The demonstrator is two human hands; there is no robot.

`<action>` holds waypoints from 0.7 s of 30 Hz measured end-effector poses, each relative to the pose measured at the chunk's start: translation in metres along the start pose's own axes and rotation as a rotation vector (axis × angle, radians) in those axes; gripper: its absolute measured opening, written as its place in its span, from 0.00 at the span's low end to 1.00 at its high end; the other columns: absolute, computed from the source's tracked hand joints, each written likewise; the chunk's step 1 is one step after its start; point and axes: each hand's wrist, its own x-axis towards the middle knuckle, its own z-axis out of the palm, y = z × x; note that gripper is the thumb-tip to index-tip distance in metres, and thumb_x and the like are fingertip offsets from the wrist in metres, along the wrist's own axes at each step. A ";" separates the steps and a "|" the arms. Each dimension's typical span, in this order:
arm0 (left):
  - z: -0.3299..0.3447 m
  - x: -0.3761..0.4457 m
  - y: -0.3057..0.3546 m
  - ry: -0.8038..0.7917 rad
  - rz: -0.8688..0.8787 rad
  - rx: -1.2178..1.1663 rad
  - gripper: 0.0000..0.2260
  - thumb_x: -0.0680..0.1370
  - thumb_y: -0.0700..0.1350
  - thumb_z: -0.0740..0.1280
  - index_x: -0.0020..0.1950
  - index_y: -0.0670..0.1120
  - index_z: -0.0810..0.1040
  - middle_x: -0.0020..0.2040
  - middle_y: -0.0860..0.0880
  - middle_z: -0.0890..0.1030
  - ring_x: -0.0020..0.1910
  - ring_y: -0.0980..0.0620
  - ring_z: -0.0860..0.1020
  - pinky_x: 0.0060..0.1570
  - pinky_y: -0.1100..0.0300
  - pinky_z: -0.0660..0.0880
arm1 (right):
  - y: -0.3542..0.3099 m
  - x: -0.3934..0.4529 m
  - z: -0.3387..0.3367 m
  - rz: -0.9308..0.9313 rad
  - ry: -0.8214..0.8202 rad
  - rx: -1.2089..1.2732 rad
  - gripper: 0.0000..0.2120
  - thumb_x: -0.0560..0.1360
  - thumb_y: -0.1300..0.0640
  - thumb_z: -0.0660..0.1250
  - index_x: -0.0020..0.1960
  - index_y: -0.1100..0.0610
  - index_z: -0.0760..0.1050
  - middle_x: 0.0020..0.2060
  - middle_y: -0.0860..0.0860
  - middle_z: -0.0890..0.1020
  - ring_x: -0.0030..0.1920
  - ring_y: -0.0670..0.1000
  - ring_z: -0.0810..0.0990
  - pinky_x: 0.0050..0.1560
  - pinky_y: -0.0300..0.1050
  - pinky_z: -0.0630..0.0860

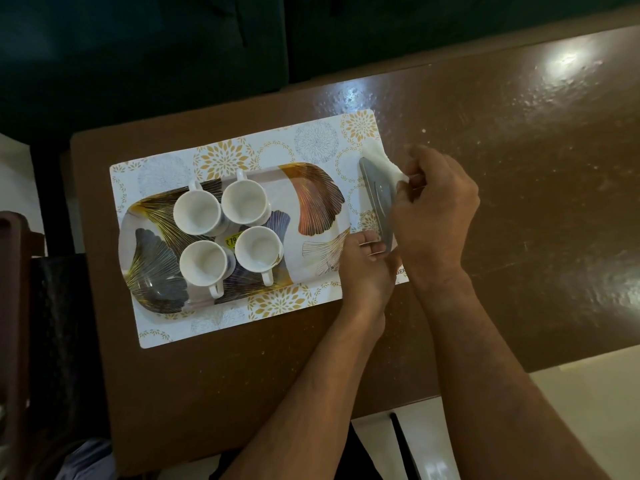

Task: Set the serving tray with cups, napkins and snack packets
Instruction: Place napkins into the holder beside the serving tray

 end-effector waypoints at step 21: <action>-0.050 -0.013 0.016 0.048 0.374 0.205 0.15 0.81 0.41 0.73 0.66 0.46 0.76 0.63 0.50 0.82 0.64 0.52 0.79 0.66 0.53 0.78 | -0.033 -0.025 0.004 -0.127 0.005 -0.159 0.16 0.77 0.63 0.69 0.64 0.63 0.81 0.56 0.58 0.84 0.56 0.59 0.80 0.55 0.36 0.65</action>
